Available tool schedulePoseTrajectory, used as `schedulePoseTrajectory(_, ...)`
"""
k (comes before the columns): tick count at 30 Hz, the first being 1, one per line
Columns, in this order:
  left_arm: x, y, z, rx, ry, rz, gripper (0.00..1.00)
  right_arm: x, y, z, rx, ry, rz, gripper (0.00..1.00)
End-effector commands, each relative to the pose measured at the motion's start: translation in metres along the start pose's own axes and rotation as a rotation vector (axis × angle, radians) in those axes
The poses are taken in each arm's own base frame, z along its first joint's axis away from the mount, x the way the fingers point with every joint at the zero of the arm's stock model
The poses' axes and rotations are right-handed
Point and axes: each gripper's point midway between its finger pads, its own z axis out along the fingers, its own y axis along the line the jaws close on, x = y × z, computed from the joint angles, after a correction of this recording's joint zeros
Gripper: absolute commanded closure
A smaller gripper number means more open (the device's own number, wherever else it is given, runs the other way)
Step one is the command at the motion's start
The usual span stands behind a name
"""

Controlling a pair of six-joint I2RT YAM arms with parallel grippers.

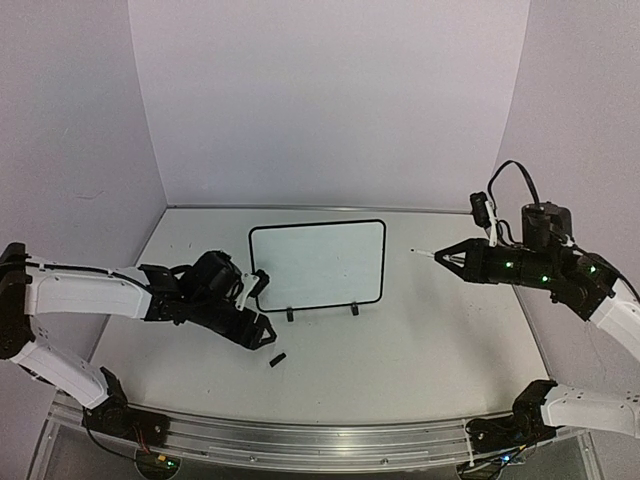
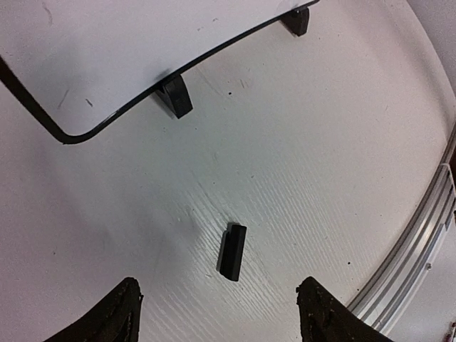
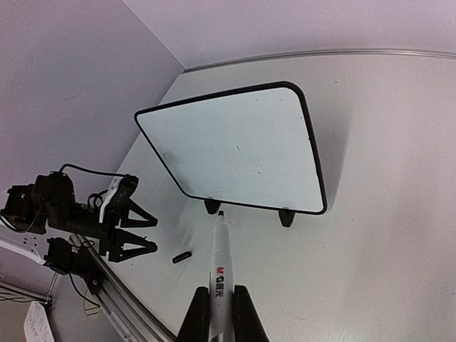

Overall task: Write a sentence on the whiteboard
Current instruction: Place the pen cap at the center of the board, then hold the whiteboard at the center of the board.

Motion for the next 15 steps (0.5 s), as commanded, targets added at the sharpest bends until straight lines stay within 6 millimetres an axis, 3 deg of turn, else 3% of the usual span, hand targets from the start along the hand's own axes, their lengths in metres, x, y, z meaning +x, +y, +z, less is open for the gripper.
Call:
schedulePoseTrajectory(1, -0.021, -0.001, -0.037, 0.075, -0.053, -0.077, 0.25, -0.010, -0.003, -0.001, 0.021, -0.049, 0.000, 1.00)
schedulePoseTrajectory(8, -0.057, -0.001, -0.091, 0.141, -0.127, -0.058, 0.21, -0.011, 0.002, 0.000, -0.010, -0.055, -0.004, 1.00)
schedulePoseTrajectory(15, -0.100, 0.027, -0.134, 0.217, -0.166, -0.037, 0.19, -0.012, 0.015, 0.008, -0.053, -0.080, -0.016, 1.00)
